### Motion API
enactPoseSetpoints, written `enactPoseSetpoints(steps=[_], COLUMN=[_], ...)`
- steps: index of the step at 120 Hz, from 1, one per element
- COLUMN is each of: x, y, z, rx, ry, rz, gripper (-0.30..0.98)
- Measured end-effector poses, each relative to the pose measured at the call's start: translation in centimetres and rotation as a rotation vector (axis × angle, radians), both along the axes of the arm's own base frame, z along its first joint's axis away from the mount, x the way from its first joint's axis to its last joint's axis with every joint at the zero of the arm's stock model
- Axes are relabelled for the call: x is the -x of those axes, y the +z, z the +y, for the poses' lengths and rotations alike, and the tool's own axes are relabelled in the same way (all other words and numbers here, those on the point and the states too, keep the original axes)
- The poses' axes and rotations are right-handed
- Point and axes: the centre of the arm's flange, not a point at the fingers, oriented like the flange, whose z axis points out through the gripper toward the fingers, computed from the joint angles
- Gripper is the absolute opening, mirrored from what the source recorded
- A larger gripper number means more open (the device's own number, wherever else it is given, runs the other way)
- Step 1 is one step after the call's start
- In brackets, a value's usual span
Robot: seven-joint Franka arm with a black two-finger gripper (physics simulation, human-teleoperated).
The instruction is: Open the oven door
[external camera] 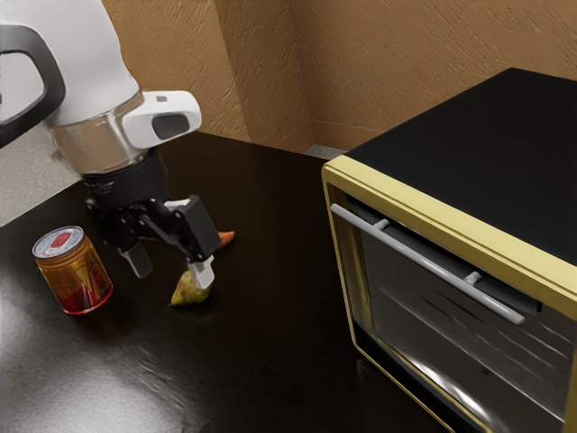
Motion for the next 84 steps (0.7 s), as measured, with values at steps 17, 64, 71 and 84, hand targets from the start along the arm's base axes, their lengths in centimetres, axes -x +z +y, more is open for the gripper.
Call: enactPoseSetpoints(steps=[17, 64, 71, 84], x=[0.6, 3.4, 2.7, 1.6], y=[1.4, 0.6, 0.7, 1.0], z=[0.7, -0.1, -1.5, -2.9], rx=[0.008, 0.343, 0.390, 0.466], ry=[0.073, 0.347, 0.387, 0.481], rz=[-0.056, -0.390, -0.419, -0.460], gripper=[0.69, 0.68, 0.68, 0.69])
